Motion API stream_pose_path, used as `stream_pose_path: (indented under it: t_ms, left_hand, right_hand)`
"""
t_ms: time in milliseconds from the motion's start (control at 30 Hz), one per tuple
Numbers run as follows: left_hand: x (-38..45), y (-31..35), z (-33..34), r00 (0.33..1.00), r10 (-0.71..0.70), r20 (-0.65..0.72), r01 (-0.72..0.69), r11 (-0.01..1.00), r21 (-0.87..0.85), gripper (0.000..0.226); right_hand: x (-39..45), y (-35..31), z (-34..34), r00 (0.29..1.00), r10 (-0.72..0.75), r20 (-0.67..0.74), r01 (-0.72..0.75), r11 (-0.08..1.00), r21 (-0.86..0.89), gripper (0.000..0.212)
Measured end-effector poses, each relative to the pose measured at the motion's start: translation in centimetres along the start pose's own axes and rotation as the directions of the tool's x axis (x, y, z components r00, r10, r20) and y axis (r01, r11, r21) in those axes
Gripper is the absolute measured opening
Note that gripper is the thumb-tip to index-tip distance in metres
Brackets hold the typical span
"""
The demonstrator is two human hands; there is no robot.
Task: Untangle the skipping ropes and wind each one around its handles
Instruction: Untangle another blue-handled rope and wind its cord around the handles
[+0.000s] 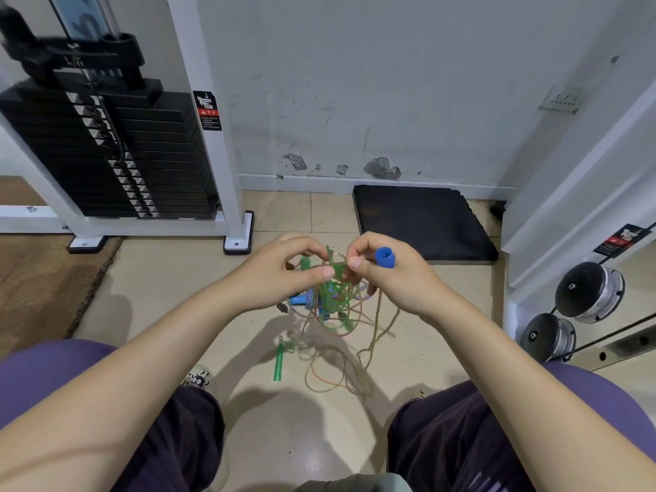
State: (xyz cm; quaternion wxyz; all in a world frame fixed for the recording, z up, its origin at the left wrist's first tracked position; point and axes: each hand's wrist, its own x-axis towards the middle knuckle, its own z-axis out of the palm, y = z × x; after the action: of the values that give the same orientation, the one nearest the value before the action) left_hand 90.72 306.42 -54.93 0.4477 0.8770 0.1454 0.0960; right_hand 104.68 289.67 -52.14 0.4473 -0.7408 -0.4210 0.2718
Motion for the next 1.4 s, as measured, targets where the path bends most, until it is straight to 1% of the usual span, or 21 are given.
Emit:
stream_pose_path:
  t_ms: [67, 133, 200, 267, 333, 400, 433, 533, 567, 600, 667, 767, 867, 933, 1067, 1100, 1133, 1200, 1233, 1300, 1400]
  left_hand:
    - [0.3, 0.0, 0.9, 0.996, 0.043, -0.075, -0.045, 0.999, -0.028, 0.036]
    - [0.3, 0.1, 1.1, 0.993, 0.013, -0.121, -0.026, 0.994, -0.106, 0.029]
    - [0.3, 0.3, 1.1, 0.997, -0.046, -0.07, 0.032, 0.982, -0.184, 0.036]
    - [0.2, 0.2, 1.3, 0.995, -0.095, -0.018, 0.089, 0.977, -0.192, 0.046]
    - [0.2, 0.1, 1.4, 0.991, -0.127, -0.049, 0.118, 0.979, -0.164, 0.036]
    - [0.3, 0.2, 1.3, 0.986, -0.144, -0.085, 0.13, 0.981, -0.147, 0.017]
    - [0.4, 0.3, 1.1, 0.985, -0.136, -0.106, 0.122, 0.984, -0.129, 0.014]
    - [0.6, 0.0, 0.2, 0.966, -0.14, -0.218, 0.142, 0.99, -0.007, 0.025]
    - [0.7, -0.4, -0.3, 0.953, -0.163, -0.256, 0.164, 0.986, -0.017, 0.03]
    - [0.7, -0.8, -0.8, 0.943, -0.199, -0.267, 0.182, 0.979, -0.089, 0.032]
    - [0.6, -0.5, -1.4, 0.941, -0.264, -0.214, 0.194, 0.934, -0.299, 0.034]
    - [0.6, 0.8, -1.2, 0.938, -0.327, -0.113, 0.225, 0.824, -0.519, 0.034]
    - [0.3, 1.5, -0.7, 0.923, -0.383, 0.032, 0.319, 0.718, -0.619, 0.033]
    - [0.2, 1.5, -0.3, 0.912, -0.39, 0.128, 0.372, 0.654, -0.659, 0.029]
    - [0.0, 1.7, 0.4, 0.907, -0.334, 0.255, 0.412, 0.583, -0.701, 0.027]
    - [0.0, 1.7, 0.5, 0.908, -0.316, 0.274, 0.414, 0.582, -0.7, 0.029]
    - [0.0, 1.8, 0.6, 0.911, -0.309, 0.272, 0.409, 0.617, -0.672, 0.034]
    - [0.0, 1.5, 1.0, 0.926, -0.312, 0.214, 0.378, 0.75, -0.542, 0.045]
    - [-0.1, 1.4, 1.3, 0.934, -0.311, 0.174, 0.356, 0.795, -0.491, 0.045]
    - [-0.3, 1.3, 1.7, 0.941, -0.311, 0.135, 0.337, 0.814, -0.474, 0.039]
    - [-0.3, 1.2, 1.5, 0.946, -0.301, 0.124, 0.319, 0.782, -0.536, 0.03]
  right_hand:
    - [0.0, -0.1, 0.2, 0.999, -0.006, 0.04, 0.006, 1.0, -0.005, 0.006]
    - [-0.1, -0.2, 0.2, 0.998, -0.011, 0.054, 0.01, 1.0, 0.012, 0.006]
    - [-0.1, -0.3, 0.3, 0.999, -0.017, 0.041, 0.015, 0.999, 0.038, 0.007]
    - [-0.2, -0.3, 0.3, 1.0, -0.016, 0.022, 0.015, 0.999, 0.05, 0.007]
    - [-0.2, -0.3, 0.3, 1.0, -0.012, -0.002, 0.012, 0.998, 0.061, 0.007]
    - [-0.1, -0.3, 0.3, 0.998, 0.011, -0.059, -0.004, 0.994, 0.11, 0.008]
    - [-0.1, -0.4, 0.2, 0.995, 0.03, -0.093, -0.017, 0.99, 0.14, 0.01]
    - [0.1, -0.3, -0.5, 0.977, 0.095, -0.191, -0.054, 0.977, 0.208, 0.011]
    - [0.2, -0.3, -1.0, 0.971, 0.106, -0.214, -0.053, 0.97, 0.237, 0.01]
    - [0.2, -0.2, -1.6, 0.968, 0.112, -0.223, -0.048, 0.962, 0.27, 0.01]
    - [0.1, -0.2, -2.5, 0.974, 0.12, -0.194, -0.057, 0.951, 0.303, 0.009]
    - [0.0, -0.1, -2.8, 0.987, 0.141, -0.078, -0.119, 0.963, 0.242, 0.011]
    - [-0.1, -0.1, -1.9, 0.984, 0.173, 0.037, -0.177, 0.965, 0.192, 0.016]
    - [-0.2, -0.1, -1.1, 0.98, 0.176, 0.095, -0.189, 0.971, 0.149, 0.016]
    - [-0.2, 0.4, 0.7, 0.976, 0.184, 0.114, -0.191, 0.98, 0.052, 0.012]
    - [-0.1, 0.6, 1.0, 0.976, 0.187, 0.115, -0.193, 0.98, 0.04, 0.012]
    - [-0.1, 0.6, 1.2, 0.976, 0.186, 0.117, -0.192, 0.981, 0.042, 0.011]
    - [0.0, 0.6, 1.4, 0.978, 0.172, 0.12, -0.178, 0.983, 0.044, 0.009]
    - [0.0, 0.7, 1.5, 0.979, 0.167, 0.117, -0.172, 0.984, 0.036, 0.008]
    - [0.0, 0.7, 1.8, 0.98, 0.162, 0.12, -0.165, 0.986, 0.017, 0.007]
    - [0.1, 0.9, 2.0, 0.979, 0.162, 0.125, -0.168, 0.985, 0.04, 0.01]
